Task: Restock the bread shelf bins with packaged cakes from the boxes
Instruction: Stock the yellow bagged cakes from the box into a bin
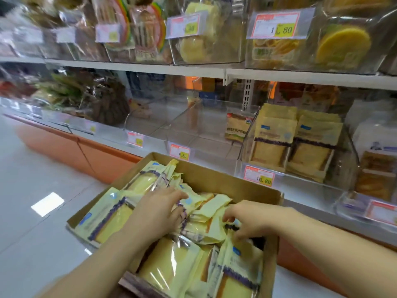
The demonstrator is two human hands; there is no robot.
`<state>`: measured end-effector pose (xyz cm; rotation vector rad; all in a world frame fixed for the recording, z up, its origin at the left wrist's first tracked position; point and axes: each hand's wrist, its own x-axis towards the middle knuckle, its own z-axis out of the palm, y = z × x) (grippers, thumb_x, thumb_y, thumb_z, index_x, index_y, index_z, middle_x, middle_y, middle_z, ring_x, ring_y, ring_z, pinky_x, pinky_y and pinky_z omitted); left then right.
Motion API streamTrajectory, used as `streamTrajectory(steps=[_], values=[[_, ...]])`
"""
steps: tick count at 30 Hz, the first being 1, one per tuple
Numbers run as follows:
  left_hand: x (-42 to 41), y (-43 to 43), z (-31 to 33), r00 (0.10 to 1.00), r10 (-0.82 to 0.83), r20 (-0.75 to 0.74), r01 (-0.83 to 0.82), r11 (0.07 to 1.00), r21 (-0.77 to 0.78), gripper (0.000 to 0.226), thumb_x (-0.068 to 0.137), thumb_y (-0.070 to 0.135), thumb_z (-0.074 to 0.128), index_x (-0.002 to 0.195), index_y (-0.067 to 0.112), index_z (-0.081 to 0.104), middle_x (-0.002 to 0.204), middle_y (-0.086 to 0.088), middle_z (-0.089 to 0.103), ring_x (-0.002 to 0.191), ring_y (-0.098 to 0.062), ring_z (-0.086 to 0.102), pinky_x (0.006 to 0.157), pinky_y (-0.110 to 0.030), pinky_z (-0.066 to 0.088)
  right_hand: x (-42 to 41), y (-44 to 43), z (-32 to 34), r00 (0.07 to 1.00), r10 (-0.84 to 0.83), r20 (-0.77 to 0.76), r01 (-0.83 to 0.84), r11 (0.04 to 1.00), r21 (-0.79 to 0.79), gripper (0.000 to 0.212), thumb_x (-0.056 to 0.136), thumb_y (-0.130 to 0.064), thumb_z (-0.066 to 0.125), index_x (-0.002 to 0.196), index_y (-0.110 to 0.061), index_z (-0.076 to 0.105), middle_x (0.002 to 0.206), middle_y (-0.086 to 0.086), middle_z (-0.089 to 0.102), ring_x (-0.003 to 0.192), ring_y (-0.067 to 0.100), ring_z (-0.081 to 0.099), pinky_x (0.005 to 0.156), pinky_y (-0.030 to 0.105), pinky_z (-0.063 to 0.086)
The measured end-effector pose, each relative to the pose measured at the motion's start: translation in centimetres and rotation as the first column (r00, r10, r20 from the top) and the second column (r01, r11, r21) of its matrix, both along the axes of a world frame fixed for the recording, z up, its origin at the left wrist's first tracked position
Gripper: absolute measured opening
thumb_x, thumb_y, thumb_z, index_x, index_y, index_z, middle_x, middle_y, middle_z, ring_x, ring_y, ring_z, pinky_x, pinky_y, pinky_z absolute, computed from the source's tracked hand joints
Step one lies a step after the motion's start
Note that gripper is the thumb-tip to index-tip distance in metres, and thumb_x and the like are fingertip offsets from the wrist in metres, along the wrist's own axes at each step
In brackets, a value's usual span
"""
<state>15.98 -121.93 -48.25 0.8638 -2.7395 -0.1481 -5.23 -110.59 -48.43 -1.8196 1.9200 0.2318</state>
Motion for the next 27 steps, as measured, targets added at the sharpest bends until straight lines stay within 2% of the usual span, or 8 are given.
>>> streamTrajectory(steps=[2,5,9,12,16,20,23,27], values=[[1.3,-0.1,-0.3,1.000,0.013,0.008,-0.013,0.998,-0.058,0.030,0.077,0.029,0.061,0.105,0.029,0.069,0.103,0.010,0.069,0.091,-0.015,0.068,0.077,-0.029,0.051,0.9,-0.2,-0.4,1.000,0.009,0.001,-0.009,0.996,0.084,0.051,0.084,-0.025,0.067,0.132,-0.018,0.050,0.123,0.002,0.057,0.111,0.021,0.054,0.087,0.028,0.046],[2.5,-0.2,-1.0,0.995,0.060,0.075,-0.062,0.998,0.022,0.035,0.090,0.031,0.056,0.125,0.031,0.058,0.125,0.011,0.058,0.114,-0.013,0.056,0.096,-0.029,0.040,1.9,-0.3,-0.8,0.999,0.032,-0.027,-0.028,0.987,0.156,0.039,0.081,-0.024,0.070,0.117,-0.014,0.058,0.101,0.002,0.058,0.091,0.020,0.054,0.066,0.027,0.041],[3.2,-0.3,-2.0,0.989,0.082,0.126,-0.086,0.996,0.021,0.037,0.096,0.040,0.044,0.133,0.036,0.047,0.136,0.016,0.048,0.123,-0.006,0.047,0.110,-0.029,0.023,2.2,0.2,-0.3,0.998,0.068,0.003,-0.068,0.990,0.121,0.022,0.080,-0.026,0.071,0.097,-0.015,0.064,0.069,-0.010,0.047,0.078,0.018,0.050,0.054,0.023,0.035],[3.0,0.0,-2.0,0.987,0.070,0.145,-0.077,0.996,0.045,0.035,0.097,0.044,0.042,0.132,0.038,0.047,0.135,0.018,0.049,0.124,-0.004,0.046,0.112,-0.031,0.018,2.4,0.9,1.8,0.995,0.095,0.033,-0.096,0.995,0.034,0.014,0.081,-0.029,0.069,0.082,-0.017,0.060,0.065,-0.007,0.045,0.069,0.015,0.046,0.058,0.029,0.036],[1.9,0.9,-0.9,0.990,0.007,-0.138,0.035,0.953,0.301,0.030,0.096,0.043,0.049,0.123,0.035,0.058,0.122,0.020,0.058,0.113,0.003,0.052,0.101,-0.022,0.037,2.8,0.9,5.7,0.990,0.116,0.082,-0.096,0.972,-0.212,0.022,0.084,-0.024,0.065,0.070,-0.013,0.052,0.063,-0.001,0.042,0.059,0.012,0.037,0.059,0.033,0.034],[0.9,2.1,0.5,0.924,0.012,-0.381,0.254,0.726,0.639,0.036,0.080,0.058,0.060,0.110,0.040,0.062,0.106,0.022,0.066,0.102,0.007,0.058,0.093,-0.020,0.045,3.5,-0.6,7.9,0.984,0.068,0.163,0.033,0.835,-0.549,0.017,0.088,-0.021,0.064,0.082,-0.005,0.061,0.080,0.006,0.061,0.075,0.017,0.055,0.071,0.031,0.043],[0.5,2.0,0.4,0.896,0.052,-0.441,0.252,0.759,0.601,0.040,0.079,0.041,0.072,0.115,0.039,0.055,0.108,0.024,0.065,0.104,0.007,0.059,0.097,-0.026,0.046,4.5,-1.6,8.8,0.951,0.073,0.302,0.164,0.707,-0.688,0.006,0.088,-0.016,0.065,0.087,-0.011,0.068,0.085,-0.003,0.066,0.080,0.005,0.056,0.071,0.014,0.041],[1.2,0.7,0.0,0.815,0.206,-0.542,0.057,0.902,0.429,0.032,0.077,0.042,0.072,0.104,0.031,0.059,0.097,0.016,0.066,0.093,-0.005,0.063,0.083,-0.039,0.052,5.2,-2.7,8.4,0.937,0.105,0.333,0.208,0.598,-0.774,0.008,0.087,-0.014,0.067,0.094,-0.016,0.070,0.088,-0.007,0.066,0.083,0.002,0.058,0.075,0.014,0.044]])
